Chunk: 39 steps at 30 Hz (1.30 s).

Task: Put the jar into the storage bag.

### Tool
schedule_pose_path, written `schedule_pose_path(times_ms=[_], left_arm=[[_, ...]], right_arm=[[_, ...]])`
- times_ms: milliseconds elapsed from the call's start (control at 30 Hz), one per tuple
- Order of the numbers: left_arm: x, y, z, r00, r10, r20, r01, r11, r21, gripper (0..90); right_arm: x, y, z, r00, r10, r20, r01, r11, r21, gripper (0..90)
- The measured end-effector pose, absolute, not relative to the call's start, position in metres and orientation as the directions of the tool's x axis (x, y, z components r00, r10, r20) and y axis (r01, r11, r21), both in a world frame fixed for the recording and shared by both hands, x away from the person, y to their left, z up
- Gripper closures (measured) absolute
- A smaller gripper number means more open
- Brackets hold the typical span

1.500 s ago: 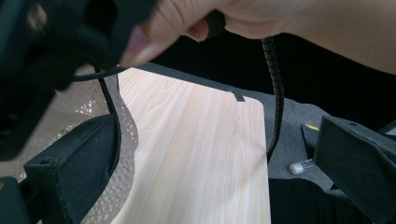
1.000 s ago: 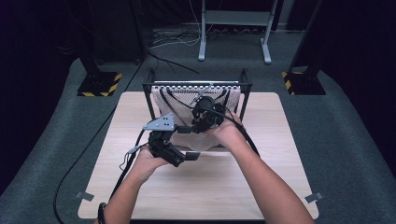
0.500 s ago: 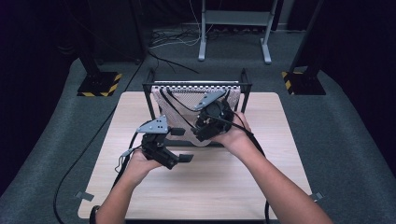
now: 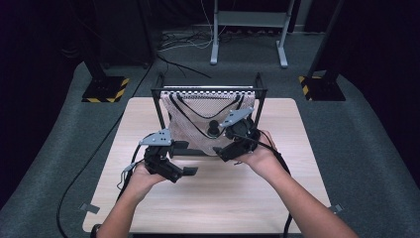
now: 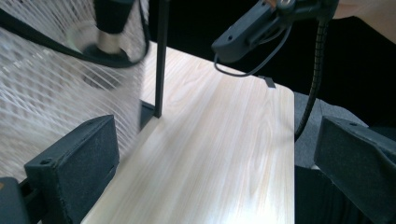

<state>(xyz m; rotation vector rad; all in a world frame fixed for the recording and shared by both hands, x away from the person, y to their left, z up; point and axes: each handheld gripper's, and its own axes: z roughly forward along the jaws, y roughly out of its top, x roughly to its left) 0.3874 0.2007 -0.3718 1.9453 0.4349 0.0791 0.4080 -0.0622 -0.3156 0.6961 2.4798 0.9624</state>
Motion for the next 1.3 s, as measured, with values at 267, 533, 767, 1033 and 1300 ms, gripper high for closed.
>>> schedule_pose_path(times_ms=[267, 533, 767, 1033, 1300], left_arm=[[0.386, 0.201, -0.382, 0.927, 0.344, -0.145, 0.274, -0.361, 0.891, 0.0], [0.383, 0.202, -0.396, 0.925, 0.354, -0.136, 0.279, -0.393, 0.876, 0.0], [0.378, 0.212, -0.408, 0.91, 0.404, -0.096, 0.265, -0.387, 0.883, 0.0], [0.375, 0.225, -0.423, 0.894, 0.432, -0.123, 0.301, -0.372, 0.878, 0.0], [0.375, 0.235, -0.441, 0.875, 0.461, -0.151, 0.341, -0.362, 0.868, 0.0]], right_arm=[[0.398, -0.077, -0.326, -0.799, 0.587, -0.13, 0.33, 0.609, 0.721, 6.8], [0.395, -0.093, -0.343, -0.787, 0.608, -0.101, 0.36, 0.586, 0.726, 6.8], [0.392, -0.106, -0.366, -0.768, 0.634, -0.091, 0.379, 0.564, 0.734, 7.4], [0.387, -0.115, -0.397, -0.752, 0.655, -0.07, 0.418, 0.557, 0.718, 7.7], [0.388, -0.122, -0.412, -0.743, 0.668, -0.052, 0.444, 0.549, 0.708, 7.9]])
